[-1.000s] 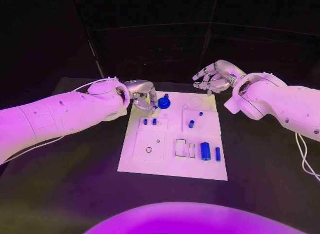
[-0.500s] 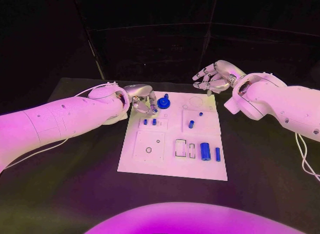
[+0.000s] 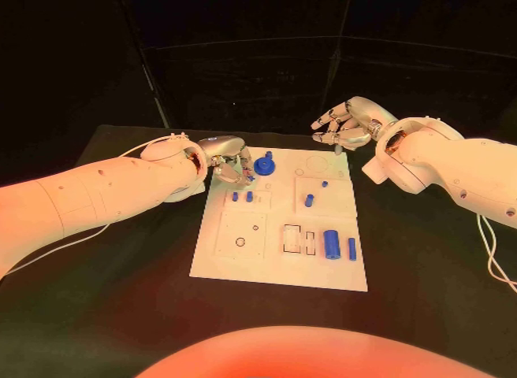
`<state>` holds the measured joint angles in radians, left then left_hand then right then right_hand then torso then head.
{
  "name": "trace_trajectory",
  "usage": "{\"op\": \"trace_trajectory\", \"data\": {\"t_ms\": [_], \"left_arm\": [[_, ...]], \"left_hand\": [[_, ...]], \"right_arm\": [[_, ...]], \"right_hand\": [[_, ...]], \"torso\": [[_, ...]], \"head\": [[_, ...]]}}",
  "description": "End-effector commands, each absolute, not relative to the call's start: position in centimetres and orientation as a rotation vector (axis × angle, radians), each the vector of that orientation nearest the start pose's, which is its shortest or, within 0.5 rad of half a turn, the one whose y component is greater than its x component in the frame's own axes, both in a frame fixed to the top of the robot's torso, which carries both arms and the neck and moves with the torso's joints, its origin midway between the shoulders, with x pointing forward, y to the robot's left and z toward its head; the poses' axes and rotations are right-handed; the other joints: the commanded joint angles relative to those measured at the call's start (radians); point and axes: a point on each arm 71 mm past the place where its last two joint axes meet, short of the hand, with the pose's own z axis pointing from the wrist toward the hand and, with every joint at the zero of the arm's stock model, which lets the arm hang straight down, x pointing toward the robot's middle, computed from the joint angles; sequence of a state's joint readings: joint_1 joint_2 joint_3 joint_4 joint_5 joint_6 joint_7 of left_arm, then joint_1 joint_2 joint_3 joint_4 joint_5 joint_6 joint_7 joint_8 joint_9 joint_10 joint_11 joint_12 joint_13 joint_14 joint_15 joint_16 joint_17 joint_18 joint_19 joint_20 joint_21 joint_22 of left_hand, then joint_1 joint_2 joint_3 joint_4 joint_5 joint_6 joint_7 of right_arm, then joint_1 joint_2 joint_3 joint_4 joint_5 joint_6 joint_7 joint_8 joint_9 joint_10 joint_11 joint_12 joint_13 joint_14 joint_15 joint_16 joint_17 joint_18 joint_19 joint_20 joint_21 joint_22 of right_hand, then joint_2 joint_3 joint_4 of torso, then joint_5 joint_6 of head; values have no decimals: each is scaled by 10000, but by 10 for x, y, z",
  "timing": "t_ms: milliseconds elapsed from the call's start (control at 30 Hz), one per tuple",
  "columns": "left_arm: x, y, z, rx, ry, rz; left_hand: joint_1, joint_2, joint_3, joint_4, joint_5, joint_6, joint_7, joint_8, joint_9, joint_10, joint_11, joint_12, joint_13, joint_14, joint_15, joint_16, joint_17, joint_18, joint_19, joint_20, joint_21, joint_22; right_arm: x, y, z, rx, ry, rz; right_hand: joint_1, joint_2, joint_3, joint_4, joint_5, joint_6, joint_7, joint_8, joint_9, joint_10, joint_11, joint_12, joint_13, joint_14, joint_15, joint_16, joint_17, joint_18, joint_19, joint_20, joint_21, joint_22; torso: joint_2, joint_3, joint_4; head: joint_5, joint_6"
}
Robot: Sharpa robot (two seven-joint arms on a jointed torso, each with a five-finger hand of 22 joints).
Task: Assemble the parts on the task board
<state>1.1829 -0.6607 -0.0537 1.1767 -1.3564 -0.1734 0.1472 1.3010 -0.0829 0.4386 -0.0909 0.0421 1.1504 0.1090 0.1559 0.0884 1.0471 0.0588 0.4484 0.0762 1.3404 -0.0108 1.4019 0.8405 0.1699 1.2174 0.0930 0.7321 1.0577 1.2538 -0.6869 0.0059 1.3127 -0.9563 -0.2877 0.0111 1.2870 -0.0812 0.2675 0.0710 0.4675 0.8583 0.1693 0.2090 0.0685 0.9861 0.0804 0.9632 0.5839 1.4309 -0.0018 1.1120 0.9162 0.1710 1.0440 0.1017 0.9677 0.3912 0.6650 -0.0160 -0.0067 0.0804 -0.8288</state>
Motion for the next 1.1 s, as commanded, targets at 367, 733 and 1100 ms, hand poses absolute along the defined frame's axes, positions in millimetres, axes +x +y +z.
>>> {"op": "trace_trajectory", "data": {"t_ms": [367, 733, 1100], "left_arm": [[533, 197, -224, 2063, 17849, -7661], [533, 198, -228, 2032, 18074, -7589], [533, 197, -231, 2037, 18127, -7620]], "left_hand": [[45, -22, 32, 4, 63, -11, 59, 17, 10, 44, 24, -67, -15, 65, 0, 31, -9, -21, 77, 9, -14, 1], [50, -21, 34, 1, 63, -11, 60, 16, 10, 45, 24, -68, -16, 64, 0, 30, -10, -22, 80, 9, -11, 4], [66, -24, 41, -8, 63, -13, 67, 13, 8, 47, 28, -76, -18, 62, 1, 26, -19, -26, 87, 9, -3, 11]], "right_arm": [[538, -182, -155, 2695, 16617, 9474], [538, -182, -155, 2694, 16618, 9476], [538, -182, -155, 2694, 16621, 9474]], "right_hand": [[89, -18, -10, 57, 23, 61, -25, 40, 5, -6, -61, 30, -12, 33, -40, -24, 15, 134, 40, -4, -69, -16], [89, -18, -10, 57, 23, 61, -25, 40, 5, -6, -61, 30, -12, 33, -40, -24, 15, 134, 40, -4, -69, -16], [76, -25, -12, 91, 35, 68, -26, 51, 4, -2, -61, 41, -21, 35, -40, -32, 16, 133, 43, -5, -74, -19]], "torso": [[1, 4, -2], [-4, 7, 2], [1, 3, 0]], "head": [[-17, -12], [-21, -21], [-28, -34]]}}
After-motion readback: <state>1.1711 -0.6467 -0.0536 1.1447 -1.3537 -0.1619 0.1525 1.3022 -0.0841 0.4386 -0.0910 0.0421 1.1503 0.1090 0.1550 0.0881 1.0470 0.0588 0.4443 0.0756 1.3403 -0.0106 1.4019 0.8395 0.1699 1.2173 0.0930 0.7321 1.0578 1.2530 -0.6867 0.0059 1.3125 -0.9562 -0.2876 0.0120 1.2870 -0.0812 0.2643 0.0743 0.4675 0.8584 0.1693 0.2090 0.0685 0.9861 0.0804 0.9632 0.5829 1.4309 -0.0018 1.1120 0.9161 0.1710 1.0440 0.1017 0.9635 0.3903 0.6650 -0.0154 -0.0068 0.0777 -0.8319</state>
